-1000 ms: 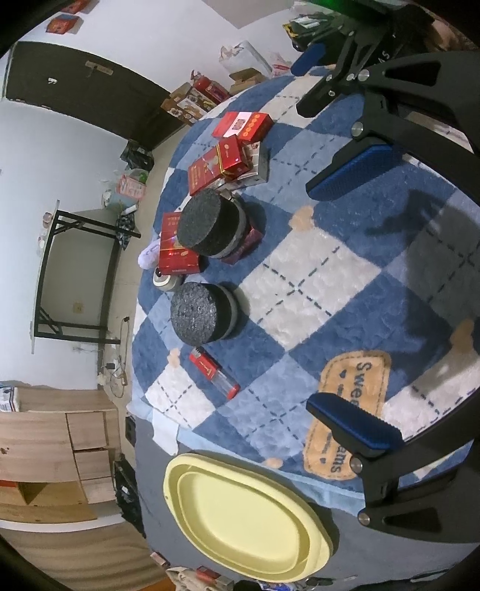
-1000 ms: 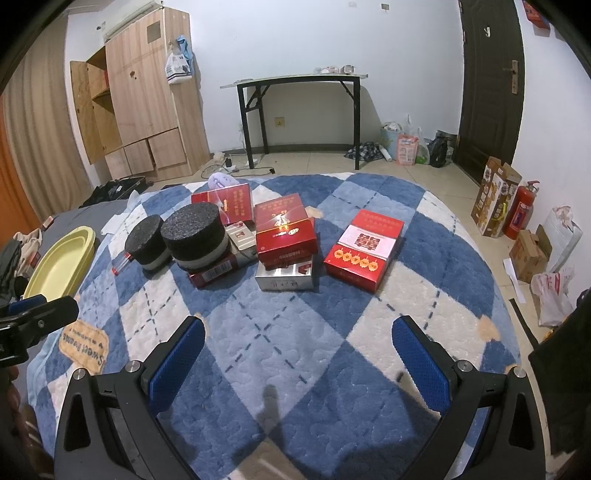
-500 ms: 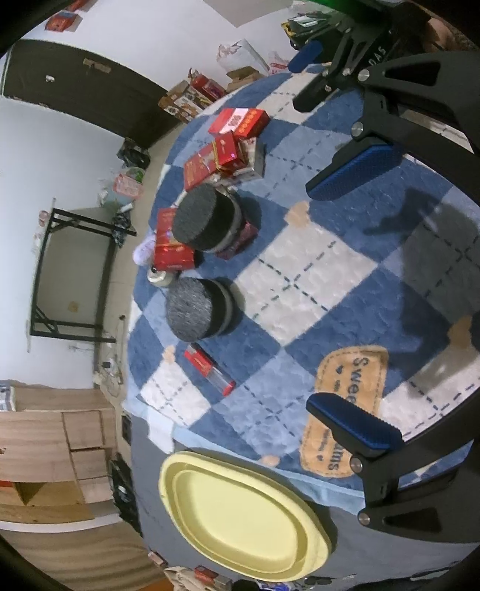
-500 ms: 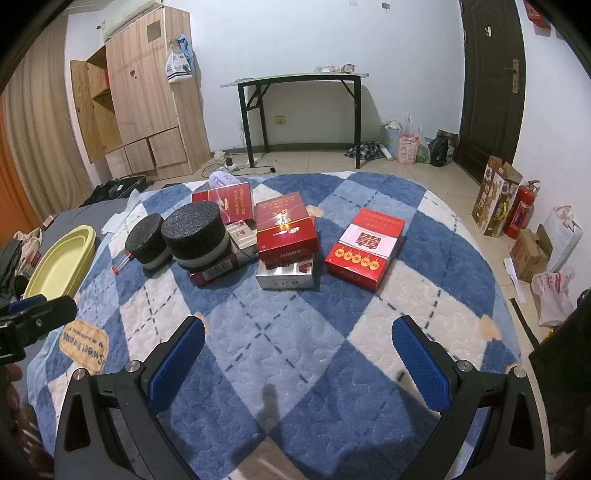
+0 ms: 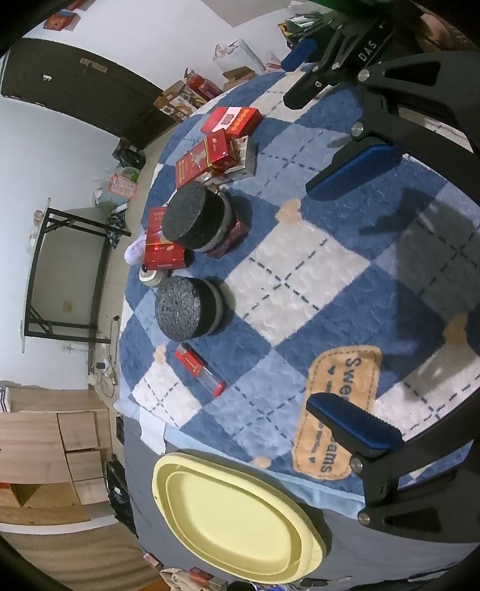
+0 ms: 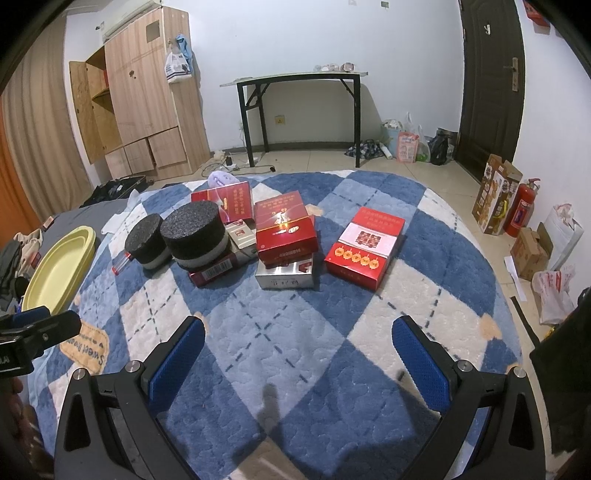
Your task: Organize rigid objects
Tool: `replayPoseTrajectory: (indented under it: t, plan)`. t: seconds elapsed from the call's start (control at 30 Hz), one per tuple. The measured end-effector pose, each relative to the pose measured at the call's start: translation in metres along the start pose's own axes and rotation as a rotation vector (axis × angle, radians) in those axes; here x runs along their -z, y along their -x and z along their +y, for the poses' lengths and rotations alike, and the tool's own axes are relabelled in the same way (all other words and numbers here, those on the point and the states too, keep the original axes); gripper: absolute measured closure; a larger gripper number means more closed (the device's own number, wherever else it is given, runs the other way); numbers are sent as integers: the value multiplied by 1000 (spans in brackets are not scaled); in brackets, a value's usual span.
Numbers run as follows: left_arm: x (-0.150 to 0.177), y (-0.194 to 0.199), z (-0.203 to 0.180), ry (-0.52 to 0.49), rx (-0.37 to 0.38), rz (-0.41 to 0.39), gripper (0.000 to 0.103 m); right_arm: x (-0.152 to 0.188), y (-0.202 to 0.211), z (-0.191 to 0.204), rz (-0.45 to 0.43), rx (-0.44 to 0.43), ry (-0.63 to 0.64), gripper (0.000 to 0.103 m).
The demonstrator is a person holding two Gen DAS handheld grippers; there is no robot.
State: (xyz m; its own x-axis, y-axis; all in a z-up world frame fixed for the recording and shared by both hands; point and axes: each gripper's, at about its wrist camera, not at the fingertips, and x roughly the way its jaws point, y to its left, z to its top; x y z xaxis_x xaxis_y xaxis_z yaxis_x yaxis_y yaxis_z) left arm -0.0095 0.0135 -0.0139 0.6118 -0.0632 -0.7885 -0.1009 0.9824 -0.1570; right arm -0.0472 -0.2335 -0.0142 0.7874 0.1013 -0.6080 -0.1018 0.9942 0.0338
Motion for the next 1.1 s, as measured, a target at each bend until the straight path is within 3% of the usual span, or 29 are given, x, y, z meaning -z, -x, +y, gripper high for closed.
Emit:
replayPoseTrajectory:
  t: [1.1]
  plan:
    - [1, -3, 12, -34, -17, -8, 0, 0, -6, -6, 28, 11, -22, 0]
